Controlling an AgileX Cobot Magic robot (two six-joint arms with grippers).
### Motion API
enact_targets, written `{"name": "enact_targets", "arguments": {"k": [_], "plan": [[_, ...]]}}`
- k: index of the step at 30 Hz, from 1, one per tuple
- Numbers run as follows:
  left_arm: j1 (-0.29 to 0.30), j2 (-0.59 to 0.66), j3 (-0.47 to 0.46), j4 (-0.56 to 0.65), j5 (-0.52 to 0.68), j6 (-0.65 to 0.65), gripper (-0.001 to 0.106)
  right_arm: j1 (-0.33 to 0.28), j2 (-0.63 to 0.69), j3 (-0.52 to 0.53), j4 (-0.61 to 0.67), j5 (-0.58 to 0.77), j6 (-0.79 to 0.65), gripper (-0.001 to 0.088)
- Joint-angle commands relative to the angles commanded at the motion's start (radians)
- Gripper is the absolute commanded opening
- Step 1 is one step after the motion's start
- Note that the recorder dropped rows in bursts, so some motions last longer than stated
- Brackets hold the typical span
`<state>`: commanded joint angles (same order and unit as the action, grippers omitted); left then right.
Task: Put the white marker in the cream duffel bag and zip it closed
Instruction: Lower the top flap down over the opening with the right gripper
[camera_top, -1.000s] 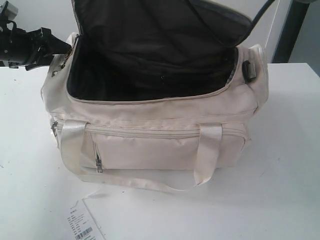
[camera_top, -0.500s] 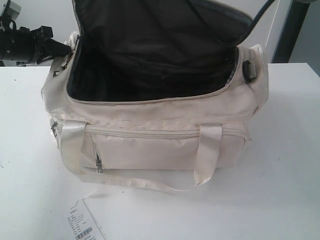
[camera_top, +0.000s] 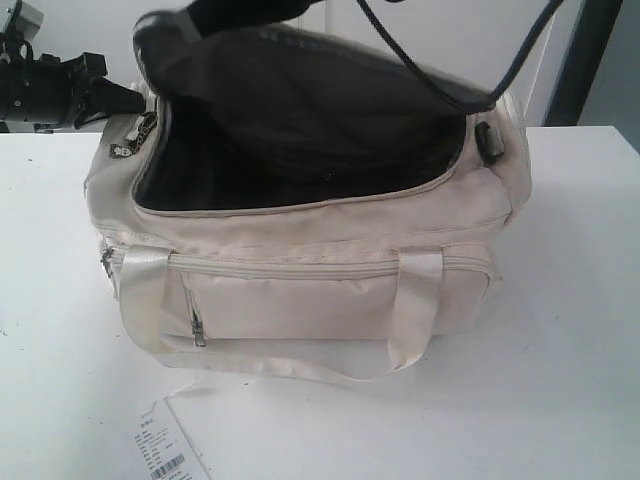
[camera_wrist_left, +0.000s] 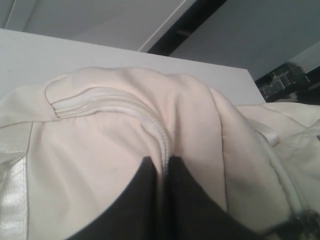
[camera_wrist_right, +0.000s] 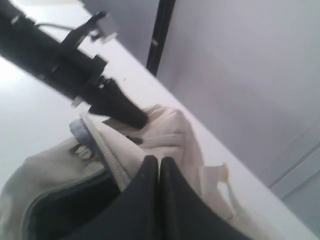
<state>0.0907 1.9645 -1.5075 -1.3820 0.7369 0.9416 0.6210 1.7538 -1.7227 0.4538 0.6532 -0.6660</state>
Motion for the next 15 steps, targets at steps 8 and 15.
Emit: {"name": "enact_targets", "arguments": {"k": [8, 15], "plan": [[0.025, 0.000, 0.000, -0.078, 0.048, 0.009, 0.000, 0.000, 0.008, 0.000, 0.000, 0.223, -0.061, 0.0016], [0.025, 0.000, 0.000, -0.074, 0.049, 0.009, 0.000, 0.000, 0.045, 0.000, 0.030, 0.393, -0.090, 0.0490]]}}
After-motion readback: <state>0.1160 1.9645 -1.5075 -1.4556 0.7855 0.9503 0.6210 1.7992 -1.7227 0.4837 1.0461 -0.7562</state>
